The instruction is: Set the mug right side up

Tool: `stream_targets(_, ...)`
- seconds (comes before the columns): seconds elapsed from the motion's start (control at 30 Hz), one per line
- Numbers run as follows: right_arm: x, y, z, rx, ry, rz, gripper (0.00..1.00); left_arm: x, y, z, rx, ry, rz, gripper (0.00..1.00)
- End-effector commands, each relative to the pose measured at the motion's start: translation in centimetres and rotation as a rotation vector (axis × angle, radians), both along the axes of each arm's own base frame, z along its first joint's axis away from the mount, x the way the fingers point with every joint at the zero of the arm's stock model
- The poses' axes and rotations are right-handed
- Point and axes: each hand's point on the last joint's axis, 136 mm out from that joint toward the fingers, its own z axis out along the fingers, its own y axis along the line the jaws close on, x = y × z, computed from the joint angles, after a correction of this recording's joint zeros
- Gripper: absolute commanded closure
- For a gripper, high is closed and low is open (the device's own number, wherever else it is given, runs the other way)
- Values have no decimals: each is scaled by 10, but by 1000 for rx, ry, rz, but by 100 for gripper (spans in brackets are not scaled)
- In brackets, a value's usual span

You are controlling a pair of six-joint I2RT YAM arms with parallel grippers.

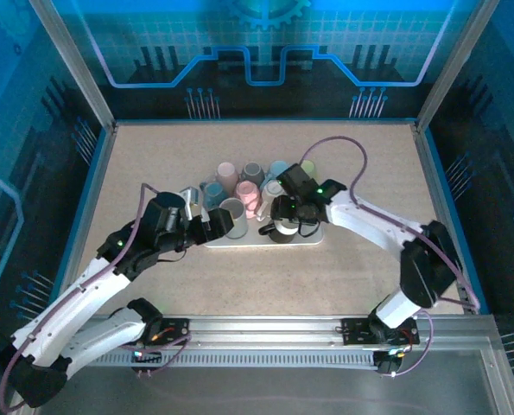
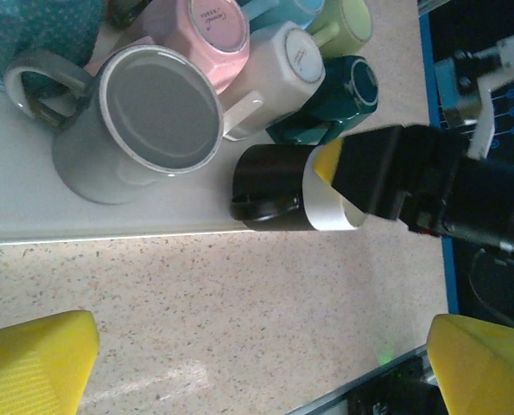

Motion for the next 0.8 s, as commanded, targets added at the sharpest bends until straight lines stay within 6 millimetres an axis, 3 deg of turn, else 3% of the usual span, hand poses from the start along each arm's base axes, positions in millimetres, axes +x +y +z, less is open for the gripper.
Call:
stream_targets(0.0,10,15,54,142,-195,76,48,0,-7,10,-81,-6,-3,1)
stream_targets(0.2,-13,5,94,231,-318,153,51,-8,-28,11,-225,98,-73,1)
stream_targets(0.27,-22,2,112,277,-386,186,54,-8,-34,19,-309,112,-92,1)
stream_targets(0.37,-33,9,144,373,-524,286,55,-4,-55,48,-526,49,-165,1)
stream_targets(0.43,-38,12,167,443,-631,320,59,3,-57,57,-619,39,-136,4)
stream_targets(0.6,-44,8,203,575,-846,321,61,15,-65,77,-720,18,-143,9)
stream_targets(0.77,-48,17,229,680,-929,369,61,18,-72,102,-827,-42,-192,11)
